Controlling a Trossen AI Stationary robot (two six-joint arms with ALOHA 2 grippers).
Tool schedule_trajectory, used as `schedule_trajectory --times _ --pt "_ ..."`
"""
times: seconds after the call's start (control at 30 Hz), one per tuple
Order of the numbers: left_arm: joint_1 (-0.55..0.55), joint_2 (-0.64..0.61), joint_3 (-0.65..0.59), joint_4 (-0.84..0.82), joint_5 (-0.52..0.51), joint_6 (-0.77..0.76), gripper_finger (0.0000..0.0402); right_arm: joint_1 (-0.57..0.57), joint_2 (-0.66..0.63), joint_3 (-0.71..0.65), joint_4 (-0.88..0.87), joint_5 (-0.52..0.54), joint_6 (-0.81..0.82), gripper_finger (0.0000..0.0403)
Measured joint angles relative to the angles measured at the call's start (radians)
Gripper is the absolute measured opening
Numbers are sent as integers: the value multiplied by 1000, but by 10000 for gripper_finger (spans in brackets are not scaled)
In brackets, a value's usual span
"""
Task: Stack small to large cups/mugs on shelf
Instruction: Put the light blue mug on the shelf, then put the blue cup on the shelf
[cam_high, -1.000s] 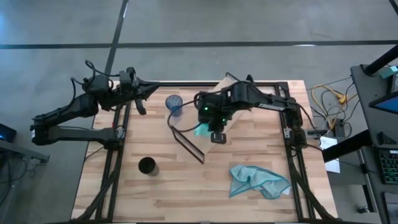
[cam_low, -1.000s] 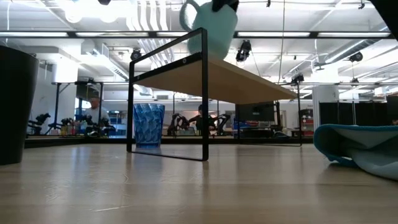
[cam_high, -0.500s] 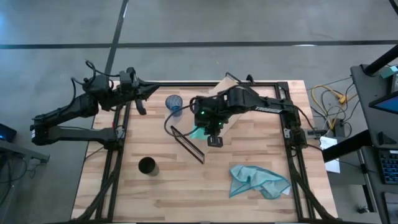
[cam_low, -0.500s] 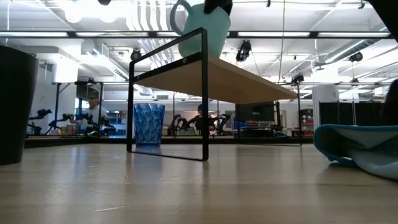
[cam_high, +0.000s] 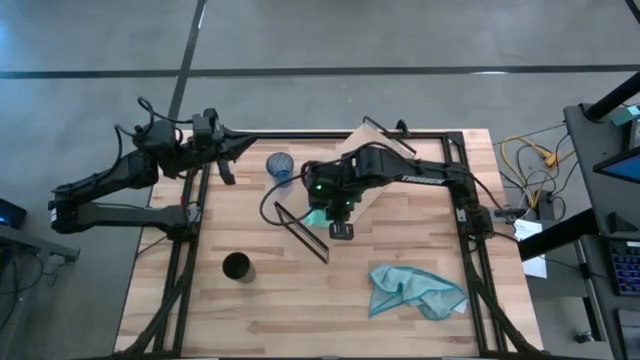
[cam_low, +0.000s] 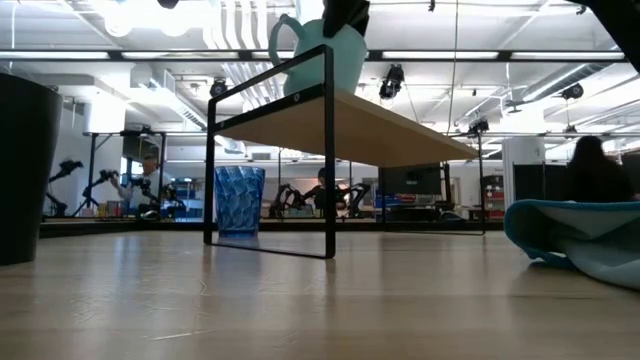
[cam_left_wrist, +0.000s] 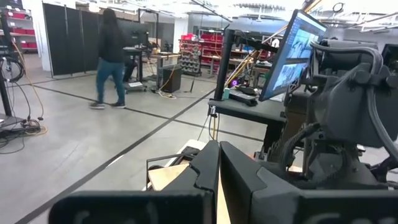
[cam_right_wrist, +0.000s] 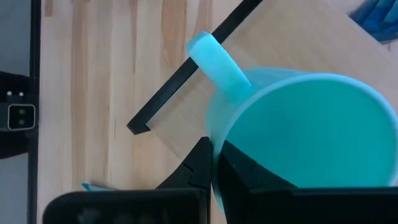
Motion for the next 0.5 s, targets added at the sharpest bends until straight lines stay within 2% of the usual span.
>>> schedule_trajectory --times 0.17,0.5 --pt "0 0 0 0 1 0 0 2 9 0 2 0 8 15" --pt "0 0 0 0 1 0 0 2 18 -1 -1 2 -8 64"
